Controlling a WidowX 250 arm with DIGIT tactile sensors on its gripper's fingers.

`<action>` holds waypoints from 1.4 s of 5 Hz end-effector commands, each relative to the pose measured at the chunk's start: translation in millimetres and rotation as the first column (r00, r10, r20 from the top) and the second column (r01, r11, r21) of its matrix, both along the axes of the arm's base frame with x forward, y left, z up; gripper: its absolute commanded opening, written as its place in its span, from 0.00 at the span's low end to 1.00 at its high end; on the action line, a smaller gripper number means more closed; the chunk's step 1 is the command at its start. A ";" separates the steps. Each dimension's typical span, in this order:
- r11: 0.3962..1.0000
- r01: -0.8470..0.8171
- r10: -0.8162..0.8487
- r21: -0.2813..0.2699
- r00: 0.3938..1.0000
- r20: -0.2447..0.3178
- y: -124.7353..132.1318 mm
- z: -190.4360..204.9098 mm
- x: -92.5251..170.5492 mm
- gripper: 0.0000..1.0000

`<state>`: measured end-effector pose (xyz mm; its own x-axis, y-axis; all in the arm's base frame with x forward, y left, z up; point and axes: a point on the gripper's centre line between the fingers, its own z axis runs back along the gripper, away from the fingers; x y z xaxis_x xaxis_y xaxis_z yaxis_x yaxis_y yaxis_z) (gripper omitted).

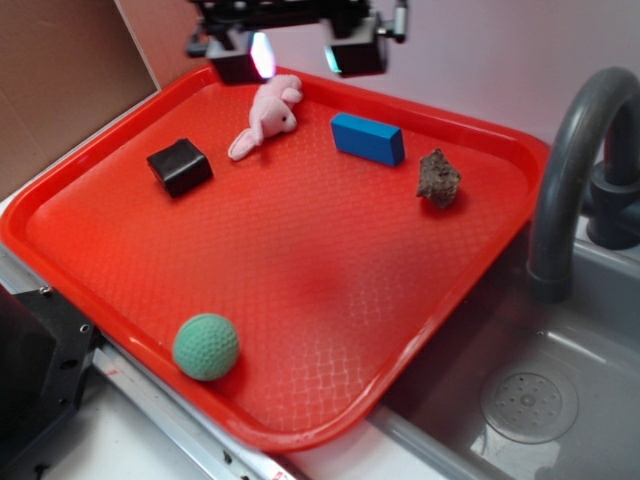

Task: Grab the rock.

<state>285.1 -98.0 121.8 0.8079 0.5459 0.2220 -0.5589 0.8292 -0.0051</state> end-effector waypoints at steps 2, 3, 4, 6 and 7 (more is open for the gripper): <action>0.978 0.162 -0.163 -0.129 0.987 0.003 -30.8 -41.4 51.4 1.00; 0.971 0.180 -0.189 -0.160 0.981 -0.045 -39.8 -58.8 54.9 1.00; 0.961 0.191 -0.207 -0.199 0.976 -0.067 -39.9 -74.3 56.7 1.00; 0.948 0.242 -0.269 -0.209 0.956 -0.116 -38.8 -82.7 55.6 0.00; 0.954 0.222 -0.247 -0.200 0.962 -0.112 -38.1 -81.5 54.5 0.00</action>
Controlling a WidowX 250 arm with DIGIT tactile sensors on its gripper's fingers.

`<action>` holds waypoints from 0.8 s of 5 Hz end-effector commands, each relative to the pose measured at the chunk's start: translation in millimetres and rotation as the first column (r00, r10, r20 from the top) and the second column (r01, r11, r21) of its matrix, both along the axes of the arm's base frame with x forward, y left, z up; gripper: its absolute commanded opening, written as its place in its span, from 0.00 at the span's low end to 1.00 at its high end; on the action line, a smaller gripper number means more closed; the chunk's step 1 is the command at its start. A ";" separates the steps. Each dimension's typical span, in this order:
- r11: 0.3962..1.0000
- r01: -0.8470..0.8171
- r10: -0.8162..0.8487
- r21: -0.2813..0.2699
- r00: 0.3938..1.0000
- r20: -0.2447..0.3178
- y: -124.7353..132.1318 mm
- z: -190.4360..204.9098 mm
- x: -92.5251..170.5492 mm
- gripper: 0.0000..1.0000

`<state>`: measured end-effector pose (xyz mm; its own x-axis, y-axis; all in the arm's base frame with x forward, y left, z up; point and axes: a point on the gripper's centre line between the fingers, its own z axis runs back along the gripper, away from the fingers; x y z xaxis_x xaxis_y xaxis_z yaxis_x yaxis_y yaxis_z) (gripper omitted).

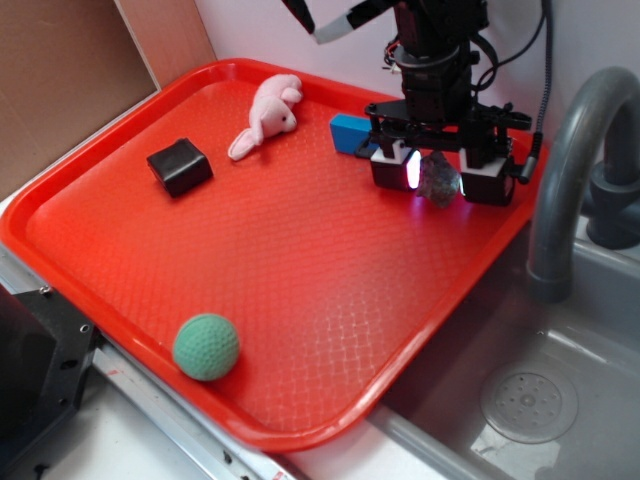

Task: Grab the rock.

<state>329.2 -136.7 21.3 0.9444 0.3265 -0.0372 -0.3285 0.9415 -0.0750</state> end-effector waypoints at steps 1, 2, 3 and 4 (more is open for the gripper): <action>0.996 -0.068 0.063 0.052 0.995 0.083 8.5 43.0 1.4 0.00; 0.976 -0.200 0.187 0.081 0.972 0.144 33.8 93.1 -22.0 0.00; 0.959 -0.280 0.267 0.041 0.945 0.189 65.4 141.5 -54.5 0.00; 0.924 -0.382 0.371 0.028 0.911 0.179 97.4 191.2 -99.5 0.00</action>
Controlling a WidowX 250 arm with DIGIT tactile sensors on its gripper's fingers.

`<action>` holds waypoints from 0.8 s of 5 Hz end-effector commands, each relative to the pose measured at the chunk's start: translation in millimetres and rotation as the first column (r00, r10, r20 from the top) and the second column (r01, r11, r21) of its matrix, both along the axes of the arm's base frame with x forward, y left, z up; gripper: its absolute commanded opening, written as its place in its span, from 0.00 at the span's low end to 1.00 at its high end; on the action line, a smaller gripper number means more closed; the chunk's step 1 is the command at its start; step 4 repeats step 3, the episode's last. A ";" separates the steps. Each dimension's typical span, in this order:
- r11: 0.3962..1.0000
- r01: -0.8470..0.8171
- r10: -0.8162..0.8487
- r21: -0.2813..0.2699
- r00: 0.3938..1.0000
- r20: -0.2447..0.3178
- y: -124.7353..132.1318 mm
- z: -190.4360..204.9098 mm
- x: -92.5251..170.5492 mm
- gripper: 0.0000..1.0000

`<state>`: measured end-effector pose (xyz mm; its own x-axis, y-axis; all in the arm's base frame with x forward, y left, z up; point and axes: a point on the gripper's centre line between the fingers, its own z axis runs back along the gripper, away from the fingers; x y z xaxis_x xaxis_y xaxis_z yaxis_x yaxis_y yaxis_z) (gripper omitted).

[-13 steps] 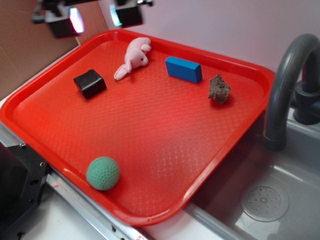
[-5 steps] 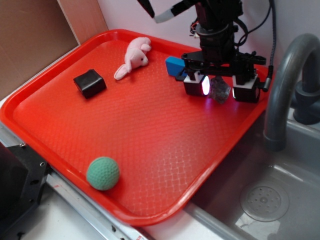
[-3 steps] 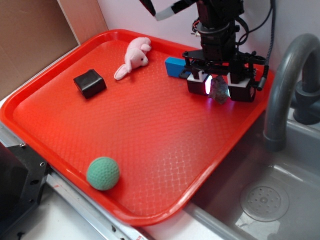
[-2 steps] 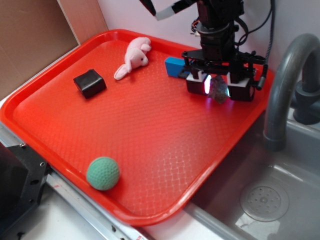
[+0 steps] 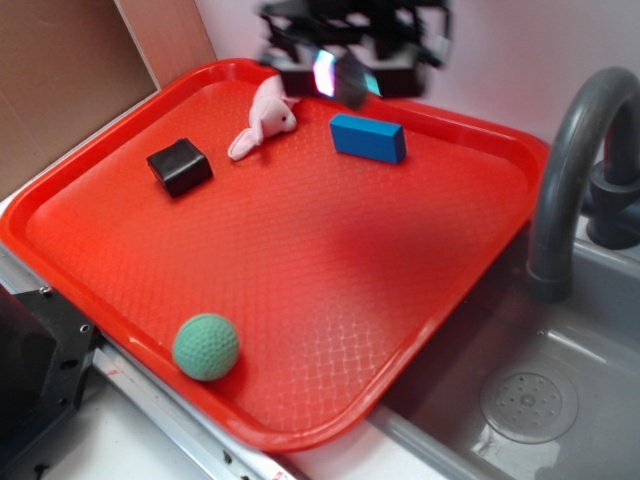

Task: Grab the rock.

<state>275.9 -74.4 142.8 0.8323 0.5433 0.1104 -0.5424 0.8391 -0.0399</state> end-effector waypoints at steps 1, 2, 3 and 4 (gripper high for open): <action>0.967 -0.254 0.256 -0.038 0.962 0.094 57.7 89.3 -78.4 0.00; 0.951 -0.308 0.310 -0.030 0.947 0.082 63.1 87.7 -84.1 0.00; 0.950 -0.312 0.310 0.019 0.948 0.073 64.4 84.2 -80.0 0.00; 0.950 -0.312 0.310 0.019 0.948 0.073 64.4 84.2 -80.0 0.00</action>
